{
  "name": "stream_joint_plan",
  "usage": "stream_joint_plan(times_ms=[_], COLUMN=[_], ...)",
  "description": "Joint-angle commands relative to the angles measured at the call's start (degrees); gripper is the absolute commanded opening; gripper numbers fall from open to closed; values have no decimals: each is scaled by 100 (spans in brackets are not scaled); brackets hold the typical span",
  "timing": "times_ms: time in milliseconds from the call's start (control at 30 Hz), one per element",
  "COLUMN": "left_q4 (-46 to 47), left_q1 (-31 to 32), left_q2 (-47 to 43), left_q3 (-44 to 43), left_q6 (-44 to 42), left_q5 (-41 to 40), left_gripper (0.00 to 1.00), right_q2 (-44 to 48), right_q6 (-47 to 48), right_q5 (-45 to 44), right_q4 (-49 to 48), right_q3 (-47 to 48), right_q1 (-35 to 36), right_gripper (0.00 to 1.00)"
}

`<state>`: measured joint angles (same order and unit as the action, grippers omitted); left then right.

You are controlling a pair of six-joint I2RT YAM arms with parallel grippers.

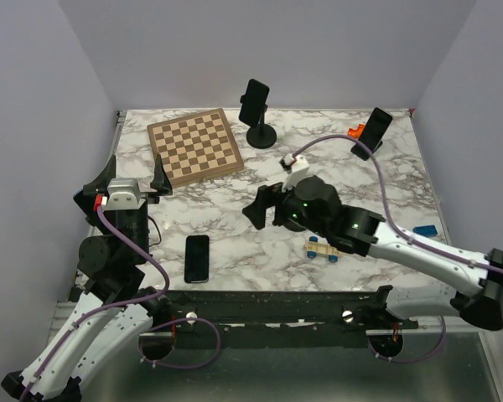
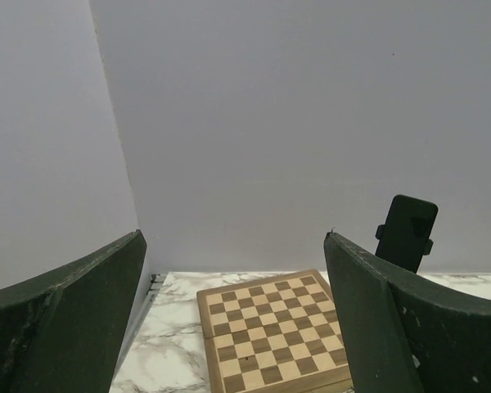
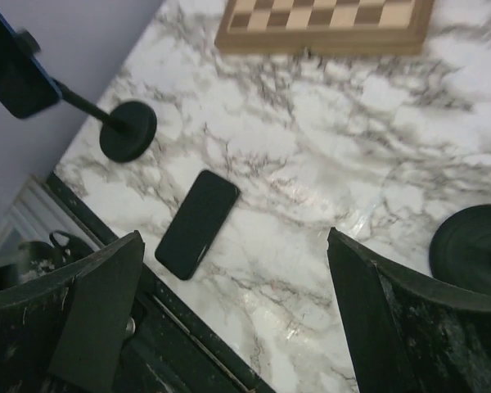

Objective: Remove the phone from the phone stand

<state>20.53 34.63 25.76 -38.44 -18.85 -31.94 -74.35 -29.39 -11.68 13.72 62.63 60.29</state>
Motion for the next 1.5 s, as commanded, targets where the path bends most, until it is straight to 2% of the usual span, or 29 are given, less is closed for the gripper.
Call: stream_joint_plan(times_ms=[0,167,267,333,400,467,600,767,867,1100,1333,1400,1467], left_q4=[-4,3,-13,-40,-48,-50,-36,-50,-50,-50,-41,-47,-64], left_q1=[78,147,179,215,268,316,369,386,408,435,430,435,438], left_q2=[-22,25,37,40,49,69,94,107,119,119,122,139,153], left_q3=[16,20,12,12,12,12,4,-2,3,-6,2,1,-6], left_q6=[87,50,69,83,75,41,-13,4,-4,-6,-7,3,13], left_q5=[-91,-125,-114,-108,-114,-133,-158,-132,-132,-110,-104,-100,-88], left_gripper=[97,97,97,97,97,97,97,97,97,98,98,98,98], right_q2=[815,822,780,884,1039,1090,933,605,362,90,69,10,-70], right_q6=[535,-957,-1669,-1392,-689,-117,705,1404,1605,1889,1598,1532,1483], right_q5=[-1317,-3304,-3776,-3194,-2048,-1474,-1515,-371,-484,127,-710,-808,-898], right_q4=[-218,1688,2548,2490,1979,1774,1832,1519,1465,1407,1444,1513,1587], right_q3=[-374,187,374,292,92,3,111,137,133,42,-58,-37,-10], right_q1=[24,10,-134,-557,-1256,-1675,-1762,-1969,-1970,-1973,-1971,-1970,-1969], right_gripper=[100,100,100,100,100,100,100,100,100,100,99,96,88])
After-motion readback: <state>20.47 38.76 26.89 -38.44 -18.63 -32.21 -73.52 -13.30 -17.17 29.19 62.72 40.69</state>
